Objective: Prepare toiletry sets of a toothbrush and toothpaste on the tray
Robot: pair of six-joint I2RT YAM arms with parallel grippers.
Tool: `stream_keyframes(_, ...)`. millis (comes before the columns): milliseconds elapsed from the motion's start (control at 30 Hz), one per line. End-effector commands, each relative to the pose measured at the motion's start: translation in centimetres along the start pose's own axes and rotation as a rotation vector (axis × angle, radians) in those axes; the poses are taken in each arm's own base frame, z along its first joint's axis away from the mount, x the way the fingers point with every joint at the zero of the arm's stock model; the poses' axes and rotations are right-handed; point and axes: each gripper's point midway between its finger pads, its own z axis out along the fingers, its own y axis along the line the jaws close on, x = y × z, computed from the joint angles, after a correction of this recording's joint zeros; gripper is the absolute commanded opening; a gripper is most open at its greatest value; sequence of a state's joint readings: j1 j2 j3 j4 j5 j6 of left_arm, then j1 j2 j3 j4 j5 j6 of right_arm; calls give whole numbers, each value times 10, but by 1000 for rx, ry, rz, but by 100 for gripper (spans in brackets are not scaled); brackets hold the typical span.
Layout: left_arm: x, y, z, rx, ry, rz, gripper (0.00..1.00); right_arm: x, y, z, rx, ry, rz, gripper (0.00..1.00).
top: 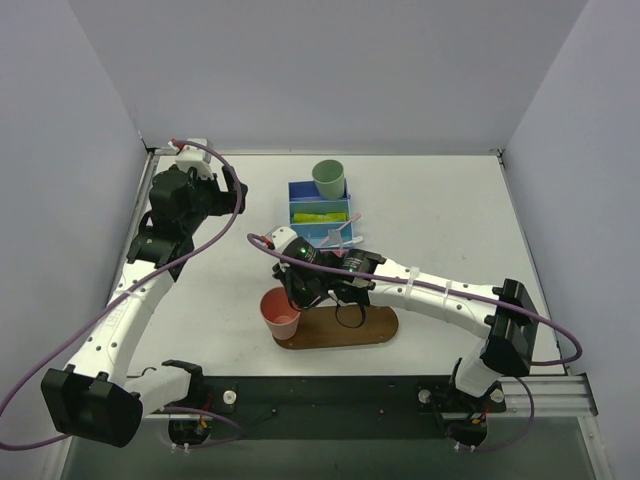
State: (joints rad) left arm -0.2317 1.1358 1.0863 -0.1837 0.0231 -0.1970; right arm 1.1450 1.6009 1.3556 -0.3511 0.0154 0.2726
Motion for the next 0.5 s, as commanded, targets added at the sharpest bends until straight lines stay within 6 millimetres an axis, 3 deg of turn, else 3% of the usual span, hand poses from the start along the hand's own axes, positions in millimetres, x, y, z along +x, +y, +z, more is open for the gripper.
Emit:
stream_keyframes(0, -10, 2, 0, -7, -36, 15, 89, -1, -8, 7, 35, -9, 28, 0)
stream_keyframes(467, -11, 2, 0, -7, -39, 14, 89, 11, -13, 18, 67, 13, 46, 0)
